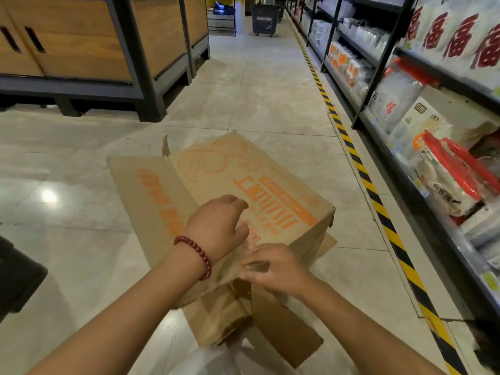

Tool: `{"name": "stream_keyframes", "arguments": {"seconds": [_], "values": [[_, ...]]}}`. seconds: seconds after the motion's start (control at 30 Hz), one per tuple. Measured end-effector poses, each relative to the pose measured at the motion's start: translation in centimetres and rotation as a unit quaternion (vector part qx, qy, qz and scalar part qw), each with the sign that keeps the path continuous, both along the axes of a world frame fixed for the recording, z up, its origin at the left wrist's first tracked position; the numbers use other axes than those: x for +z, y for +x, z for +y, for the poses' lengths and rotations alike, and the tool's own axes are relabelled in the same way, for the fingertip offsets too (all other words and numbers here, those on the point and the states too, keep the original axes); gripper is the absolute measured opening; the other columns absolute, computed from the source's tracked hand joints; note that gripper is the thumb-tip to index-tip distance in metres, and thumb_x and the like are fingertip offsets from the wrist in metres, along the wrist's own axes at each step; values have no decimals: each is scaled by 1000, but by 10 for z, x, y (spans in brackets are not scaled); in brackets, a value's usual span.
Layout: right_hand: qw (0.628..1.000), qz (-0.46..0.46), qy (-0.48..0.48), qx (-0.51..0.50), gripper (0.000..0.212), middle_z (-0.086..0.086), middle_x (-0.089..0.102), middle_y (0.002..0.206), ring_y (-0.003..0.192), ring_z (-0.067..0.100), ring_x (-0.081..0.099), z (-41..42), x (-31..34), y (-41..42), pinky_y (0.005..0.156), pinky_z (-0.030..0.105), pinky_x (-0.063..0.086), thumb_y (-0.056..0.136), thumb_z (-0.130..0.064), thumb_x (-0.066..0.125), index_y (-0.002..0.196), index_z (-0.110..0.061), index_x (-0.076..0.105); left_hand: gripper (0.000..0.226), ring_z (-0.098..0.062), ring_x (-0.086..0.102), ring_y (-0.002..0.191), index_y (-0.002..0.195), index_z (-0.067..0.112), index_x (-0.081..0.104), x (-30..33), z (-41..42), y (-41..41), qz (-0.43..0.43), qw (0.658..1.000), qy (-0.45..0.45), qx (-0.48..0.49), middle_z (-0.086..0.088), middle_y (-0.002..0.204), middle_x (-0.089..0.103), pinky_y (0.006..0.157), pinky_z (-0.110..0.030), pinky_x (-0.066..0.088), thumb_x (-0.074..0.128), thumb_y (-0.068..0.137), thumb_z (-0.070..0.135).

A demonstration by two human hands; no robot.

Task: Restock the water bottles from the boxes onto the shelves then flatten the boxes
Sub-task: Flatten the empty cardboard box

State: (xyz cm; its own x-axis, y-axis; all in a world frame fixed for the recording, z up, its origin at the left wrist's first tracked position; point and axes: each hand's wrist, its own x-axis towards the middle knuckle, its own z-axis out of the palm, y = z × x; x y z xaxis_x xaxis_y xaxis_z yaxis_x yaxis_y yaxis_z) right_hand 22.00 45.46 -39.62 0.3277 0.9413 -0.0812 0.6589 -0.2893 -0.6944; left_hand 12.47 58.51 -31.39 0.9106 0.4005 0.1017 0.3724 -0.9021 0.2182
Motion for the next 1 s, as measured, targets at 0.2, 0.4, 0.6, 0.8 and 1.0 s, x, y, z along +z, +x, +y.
{"name": "stream_keyframes", "arguments": {"seconds": [0.2, 0.4, 0.6, 0.8, 1.0], "values": [[949, -144, 43, -277, 31, 1, 55, 123, 114, 17, 47, -31, -5, 64, 84, 24, 40, 90, -22, 53, 119, -13, 60, 72, -25, 38, 127, 141, 22, 31, -44, -26, 24, 222, 975, -22, 9, -7, 143, 33, 102, -38, 42, 52, 84, 59], [932, -220, -130, -255, 57, 6, 25, 153, 142, 26, 18, -33, -19, 128, 110, 46, 27, 92, -48, 46, 139, -17, 37, 95, -39, -3, 143, 150, 26, 0, -79, -41, 42, 239, 970, -28, 30, -10, 157, -5, 116, -53, 14, 49, 81, 68], [948, -99, -106, -283, 60, 8, 50, 130, 118, 29, 47, -31, -31, 149, 94, 50, 43, 87, -56, 50, 128, -14, 39, 121, -40, -18, 141, 146, 27, -22, -91, -30, 29, 301, 953, 8, 19, -14, 153, -25, 115, -51, 7, 73, 74, 48], [943, -38, -36, -329, 63, 15, 45, 126, 115, 32, 49, -24, -36, 117, 90, 44, 47, 88, -48, 57, 128, -5, 35, 119, -33, -13, 144, 145, 29, -25, -87, 6, 17, 313, 947, 70, -18, -9, 155, -22, 118, -41, 13, 73, 77, 39], [930, -45, 1, -365, 59, 6, 53, 115, 104, 25, 55, -6, -34, 53, 81, 40, 52, 80, -56, 61, 113, -13, 38, 92, -22, -1, 146, 132, 41, -35, -84, 57, -4, 316, 937, 149, 27, 4, 157, -18, 116, -44, 16, 46, 96, 17]]}}
